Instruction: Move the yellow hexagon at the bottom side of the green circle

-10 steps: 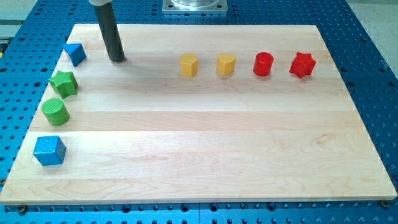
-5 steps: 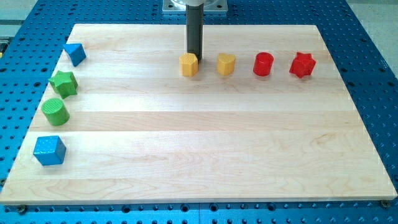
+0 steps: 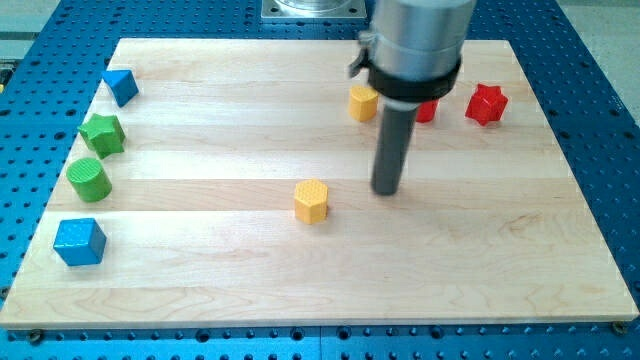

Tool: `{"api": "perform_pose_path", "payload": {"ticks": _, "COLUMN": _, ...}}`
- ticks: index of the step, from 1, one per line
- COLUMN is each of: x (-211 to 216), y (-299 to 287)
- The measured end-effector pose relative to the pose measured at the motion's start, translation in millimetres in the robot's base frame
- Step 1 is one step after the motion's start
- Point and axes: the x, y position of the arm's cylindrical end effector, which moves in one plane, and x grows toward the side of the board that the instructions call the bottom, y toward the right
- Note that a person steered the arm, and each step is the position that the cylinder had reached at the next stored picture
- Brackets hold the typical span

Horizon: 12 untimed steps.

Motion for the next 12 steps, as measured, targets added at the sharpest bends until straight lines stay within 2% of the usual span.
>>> {"api": "perform_pose_path", "payload": {"ticks": 1, "x": 40.9, "y": -99.2}}
{"api": "perform_pose_path", "payload": {"ticks": 4, "x": 10.9, "y": -163.3}}
{"api": "perform_pose_path", "payload": {"ticks": 5, "x": 12.3, "y": -228.0}}
{"api": "perform_pose_path", "payload": {"ticks": 6, "x": 31.5, "y": -213.1}}
{"api": "perform_pose_path", "payload": {"ticks": 8, "x": 18.4, "y": -221.8}}
{"api": "perform_pose_path", "payload": {"ticks": 9, "x": 19.3, "y": -258.4}}
{"api": "perform_pose_path", "payload": {"ticks": 10, "x": 19.2, "y": -270.5}}
{"api": "perform_pose_path", "payload": {"ticks": 12, "x": 59.1, "y": -251.8}}
